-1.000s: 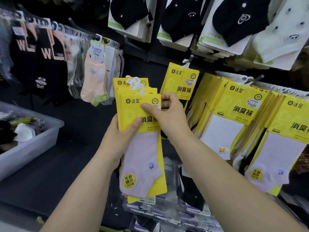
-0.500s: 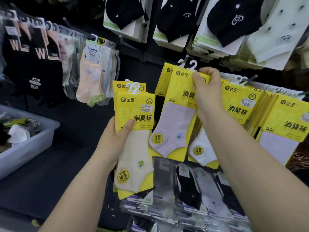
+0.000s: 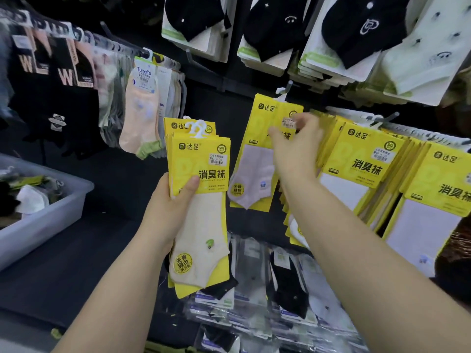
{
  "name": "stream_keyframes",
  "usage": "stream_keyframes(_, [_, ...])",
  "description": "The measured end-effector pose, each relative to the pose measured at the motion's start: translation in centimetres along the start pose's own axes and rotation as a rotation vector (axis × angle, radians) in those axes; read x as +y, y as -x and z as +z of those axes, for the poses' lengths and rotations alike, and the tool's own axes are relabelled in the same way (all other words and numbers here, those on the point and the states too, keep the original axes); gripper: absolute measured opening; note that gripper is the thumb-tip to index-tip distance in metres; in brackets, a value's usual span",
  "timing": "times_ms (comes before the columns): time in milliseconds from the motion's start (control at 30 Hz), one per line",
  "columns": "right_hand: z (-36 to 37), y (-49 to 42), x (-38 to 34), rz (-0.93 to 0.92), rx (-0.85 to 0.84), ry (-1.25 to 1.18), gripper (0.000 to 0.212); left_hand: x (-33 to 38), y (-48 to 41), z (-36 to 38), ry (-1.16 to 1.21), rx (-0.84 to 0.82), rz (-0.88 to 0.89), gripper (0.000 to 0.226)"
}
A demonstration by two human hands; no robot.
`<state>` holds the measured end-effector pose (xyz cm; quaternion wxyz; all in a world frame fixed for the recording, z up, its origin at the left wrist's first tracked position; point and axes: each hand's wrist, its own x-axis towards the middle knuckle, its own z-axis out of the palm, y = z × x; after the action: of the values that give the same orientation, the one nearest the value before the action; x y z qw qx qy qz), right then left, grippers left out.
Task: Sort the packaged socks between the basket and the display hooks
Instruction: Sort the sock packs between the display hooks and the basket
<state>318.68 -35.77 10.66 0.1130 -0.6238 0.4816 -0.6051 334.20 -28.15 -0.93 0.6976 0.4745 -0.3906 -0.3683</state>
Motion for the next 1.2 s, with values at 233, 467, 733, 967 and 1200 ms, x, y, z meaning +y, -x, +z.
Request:
stream_keyframes(233, [1.4,5.4,-0.6,0.077,-0.451,-0.184,0.041,0.4,0.8,0.9,0.1,-0.104,-0.002,0.064])
stream_keyframes(467, [-0.8,3.5,-0.3,0.275,-0.491,-0.442,0.034,0.1,0.5,0.8,0.128,-0.095,-0.034,0.05])
stream_keyframes(733, [-3.6,-1.2,-0.7,0.137,-0.099,-0.315,0.012,0.2,0.1,-0.4,-0.088,-0.017,0.097,0.007])
stream_keyframes(967, [-1.7,-4.6,-2.2,0.196,-0.163,-0.227,0.016,0.7,0.4,-0.9,-0.069,0.012,0.087,0.007])
stream_keyframes(1200, [-1.0,-4.6,-1.0,0.198,-0.029,-0.17,0.025,0.6,1.2,-0.3,-0.091,-0.032,0.04,0.01])
